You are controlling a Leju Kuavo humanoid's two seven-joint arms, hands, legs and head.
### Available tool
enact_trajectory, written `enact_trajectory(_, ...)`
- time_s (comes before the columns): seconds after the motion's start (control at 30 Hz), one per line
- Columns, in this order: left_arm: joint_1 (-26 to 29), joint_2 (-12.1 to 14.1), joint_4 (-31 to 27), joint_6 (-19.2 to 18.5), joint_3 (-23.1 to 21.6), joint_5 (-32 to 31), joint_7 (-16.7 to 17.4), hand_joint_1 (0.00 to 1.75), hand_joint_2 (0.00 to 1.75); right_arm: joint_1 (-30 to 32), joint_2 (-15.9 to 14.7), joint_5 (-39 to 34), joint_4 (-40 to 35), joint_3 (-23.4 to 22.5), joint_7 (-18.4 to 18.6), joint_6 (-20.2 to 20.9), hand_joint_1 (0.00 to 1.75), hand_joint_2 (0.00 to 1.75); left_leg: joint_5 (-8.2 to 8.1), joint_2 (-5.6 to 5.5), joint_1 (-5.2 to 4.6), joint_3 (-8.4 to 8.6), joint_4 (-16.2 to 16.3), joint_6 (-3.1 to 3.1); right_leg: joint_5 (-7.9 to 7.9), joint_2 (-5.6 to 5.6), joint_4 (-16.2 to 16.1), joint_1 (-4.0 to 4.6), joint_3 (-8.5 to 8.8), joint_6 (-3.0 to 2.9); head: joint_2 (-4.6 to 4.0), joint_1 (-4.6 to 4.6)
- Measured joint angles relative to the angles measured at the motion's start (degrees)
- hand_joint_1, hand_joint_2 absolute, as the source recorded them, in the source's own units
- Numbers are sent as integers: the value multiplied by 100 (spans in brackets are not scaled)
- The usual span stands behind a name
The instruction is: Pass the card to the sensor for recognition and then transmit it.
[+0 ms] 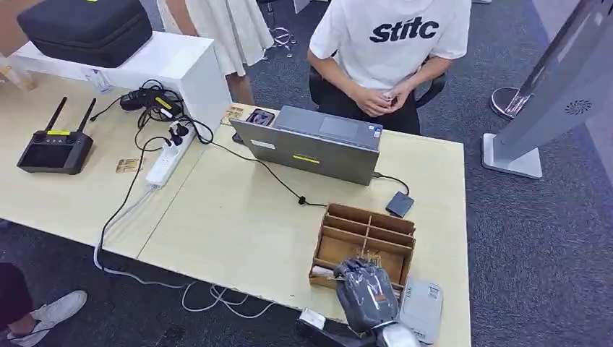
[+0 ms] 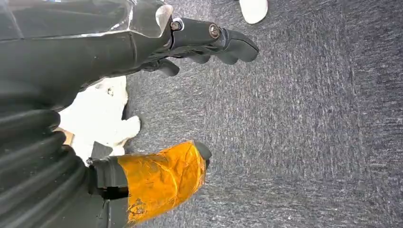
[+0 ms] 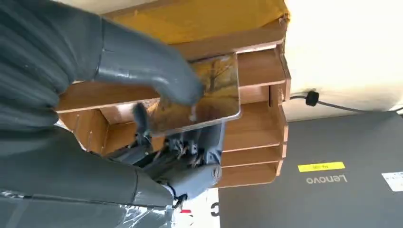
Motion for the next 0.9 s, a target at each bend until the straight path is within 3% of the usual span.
enact_trajectory(0.2, 0, 0, 0, 0, 0, 0, -2, 0, 175, -34, 11, 68, 44, -5, 4, -9, 175, 175, 0, 0, 0, 0, 0, 0, 0, 0, 0, 0, 0, 0, 2, 0)
enact_trajectory(0.3, 0, 4, 0, -4, 0, 0, 0, 0, 175, -44, 112, 254, 41, -18, 177, -37, 175, 175, 0, 0, 0, 0, 0, 0, 0, 0, 0, 0, -1, 0, 2, 0)
enact_trajectory(0.47, 1, 24, 0, -17, 0, -20, 0, 0, 175, -195, 267, 205, -354, -75, 251, 151, 175, 175, 1, 1, 1, 0, 0, -1, 1, 2, 1, 0, -2, -1, 2, 0)
enact_trajectory(0.9, 6, 57, 0, -20, 0, -57, 17, 0, 175, -775, 323, -320, -1233, -391, 90, 460, 175, 175, 4, 1, 0, -1, 1, 1, 4, 2, 1, -1, 0, 1, 2, 0)
